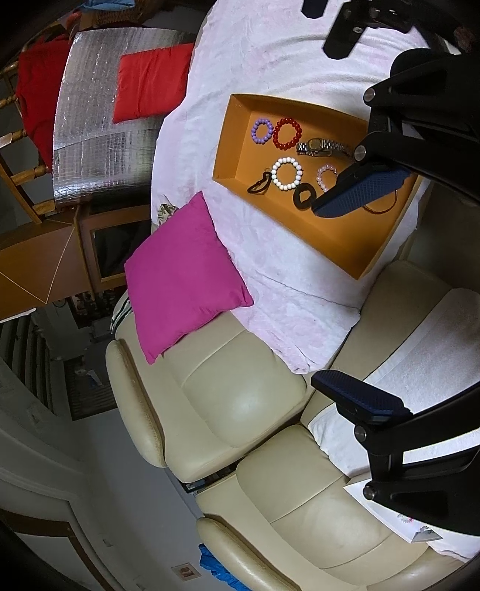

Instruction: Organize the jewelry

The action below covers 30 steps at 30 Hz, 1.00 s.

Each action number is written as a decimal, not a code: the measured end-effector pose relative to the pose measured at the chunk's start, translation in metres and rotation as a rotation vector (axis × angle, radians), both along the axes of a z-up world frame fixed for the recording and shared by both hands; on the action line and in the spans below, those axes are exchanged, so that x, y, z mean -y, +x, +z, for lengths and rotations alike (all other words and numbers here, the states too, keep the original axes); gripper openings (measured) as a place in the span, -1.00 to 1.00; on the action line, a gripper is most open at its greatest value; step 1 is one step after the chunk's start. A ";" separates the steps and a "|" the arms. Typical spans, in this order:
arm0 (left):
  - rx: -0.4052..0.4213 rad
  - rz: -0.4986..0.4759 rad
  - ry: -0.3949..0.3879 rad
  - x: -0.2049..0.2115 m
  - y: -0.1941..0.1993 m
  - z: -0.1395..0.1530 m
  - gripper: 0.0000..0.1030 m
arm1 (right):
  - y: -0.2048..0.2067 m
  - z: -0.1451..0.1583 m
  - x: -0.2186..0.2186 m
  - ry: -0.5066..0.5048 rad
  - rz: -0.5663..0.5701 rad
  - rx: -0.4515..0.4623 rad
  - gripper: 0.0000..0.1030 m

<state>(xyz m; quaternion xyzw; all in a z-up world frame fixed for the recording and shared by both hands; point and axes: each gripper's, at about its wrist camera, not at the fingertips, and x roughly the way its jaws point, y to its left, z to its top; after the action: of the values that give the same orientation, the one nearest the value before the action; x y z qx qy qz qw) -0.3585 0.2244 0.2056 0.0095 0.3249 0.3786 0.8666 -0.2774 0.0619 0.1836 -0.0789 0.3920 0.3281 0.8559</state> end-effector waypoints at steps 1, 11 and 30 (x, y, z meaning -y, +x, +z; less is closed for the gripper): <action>0.000 0.000 -0.001 -0.001 0.001 0.000 0.65 | 0.002 0.000 -0.002 -0.001 -0.002 0.002 0.41; -0.001 0.020 -0.028 -0.022 0.017 -0.008 0.65 | 0.024 0.000 -0.023 -0.038 0.012 0.040 0.41; -0.009 -0.009 -0.057 -0.026 0.062 -0.019 0.65 | 0.070 -0.018 -0.020 0.006 0.006 0.015 0.41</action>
<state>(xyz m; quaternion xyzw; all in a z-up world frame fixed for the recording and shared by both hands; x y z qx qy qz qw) -0.2964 0.2503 0.1866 -0.0119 0.3395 0.3652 0.8668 -0.2072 0.0816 0.1654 -0.0800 0.3842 0.3312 0.8581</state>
